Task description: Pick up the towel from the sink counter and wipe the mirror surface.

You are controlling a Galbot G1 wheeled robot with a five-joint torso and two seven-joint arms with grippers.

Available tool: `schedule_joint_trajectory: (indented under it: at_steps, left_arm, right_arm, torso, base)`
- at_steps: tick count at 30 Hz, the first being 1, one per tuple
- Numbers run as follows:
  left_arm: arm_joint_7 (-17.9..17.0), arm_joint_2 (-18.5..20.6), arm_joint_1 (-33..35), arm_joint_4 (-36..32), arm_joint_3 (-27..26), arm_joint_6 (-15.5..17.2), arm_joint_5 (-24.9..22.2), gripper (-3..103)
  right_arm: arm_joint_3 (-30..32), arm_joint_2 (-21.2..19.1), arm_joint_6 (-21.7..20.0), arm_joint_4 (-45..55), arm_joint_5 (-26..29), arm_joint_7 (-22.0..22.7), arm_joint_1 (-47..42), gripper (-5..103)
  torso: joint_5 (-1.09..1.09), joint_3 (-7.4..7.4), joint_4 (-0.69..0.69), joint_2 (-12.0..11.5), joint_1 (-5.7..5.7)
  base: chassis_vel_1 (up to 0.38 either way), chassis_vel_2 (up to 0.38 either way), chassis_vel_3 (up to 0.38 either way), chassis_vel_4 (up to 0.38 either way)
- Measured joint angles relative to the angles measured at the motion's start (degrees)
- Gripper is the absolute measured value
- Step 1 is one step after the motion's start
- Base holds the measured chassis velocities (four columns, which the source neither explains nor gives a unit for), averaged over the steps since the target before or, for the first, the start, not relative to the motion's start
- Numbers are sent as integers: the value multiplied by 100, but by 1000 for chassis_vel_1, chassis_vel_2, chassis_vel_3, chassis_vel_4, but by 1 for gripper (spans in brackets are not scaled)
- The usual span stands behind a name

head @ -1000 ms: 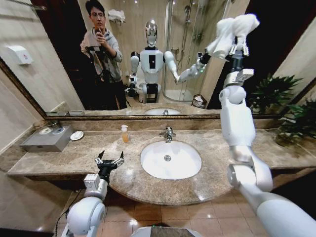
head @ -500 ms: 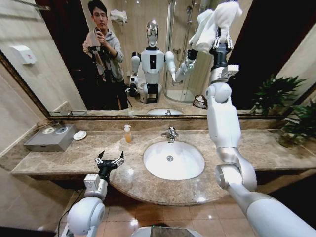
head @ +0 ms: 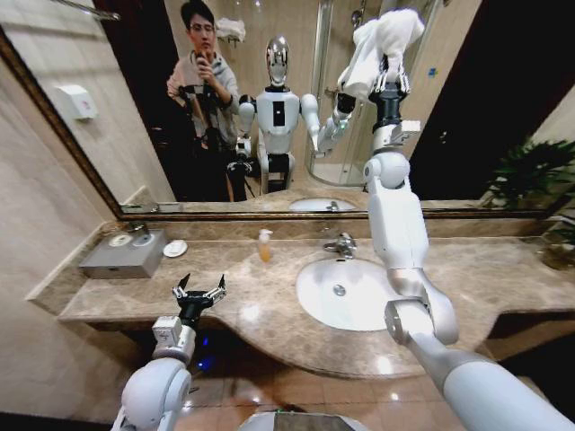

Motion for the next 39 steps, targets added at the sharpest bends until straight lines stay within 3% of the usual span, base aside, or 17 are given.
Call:
schedule_joint_trajectory:
  at_steps: [7, 12, 15, 24, 27, 30, 36, 39]
  left_arm:
    - [-2, 0, 1, 0, -1, 0, 0, 100]
    - [2, -3, 0, 0, 3, 0, 0, 100]
    - [2, -3, 0, 0, 3, 0, 0, 100]
    - [1, -1, 1, 0, 2, 0, 0, 100]
    - [1, -1, 1, 0, 1, 0, 0, 100]
    - [1, -1, 1, 0, 1, 0, 0, 100]
    - [1, -1, 1, 0, 2, 0, 0, 100]
    - [1, 0, 1, 0, 2, 0, 0, 100]
  right_arm:
    - [-75, 157, -130, 232, 1, 80, 74, 15]
    - [-115, 320, -250, 253, 7, 156, 189, 15]
    - [-27, 418, -242, -12, -102, 173, 386, 15]
    - [187, 817, 142, -1098, -841, 63, 945, 15]
    - [36, 832, 298, -1322, -1112, -56, 937, 15]
    - [-145, 832, 431, -1402, -1246, -169, 860, 15]
    - [-766, 828, 740, -1384, -1205, -506, 576, 15]
    - [-980, 827, 817, -1021, -935, -636, 268, 15]
  torso:
    - [1, 0, 2, 0, 0]
    - [9, 0, -12, 0, 0]
    - [8, 0, -8, 0, 0]
    - [3, 1, 1, 0, 1]
    - [6, 0, -8, 1, -1]
    - [6, -1, -8, 1, -1]
    - [4, 1, 0, 0, 0]
    - [4, 1, 0, 0, 0]
  base:
    - [129, 68, -80, -104]
    - [-81, -56, 26, 39]
    - [-56, -71, 28, 26]
    - [0, 0, 0, 0]
    - [0, 0, 0, 0]
    - [0, 0, 0, 0]
    - [0, 0, 0, 0]
    - [0, 0, 0, 0]
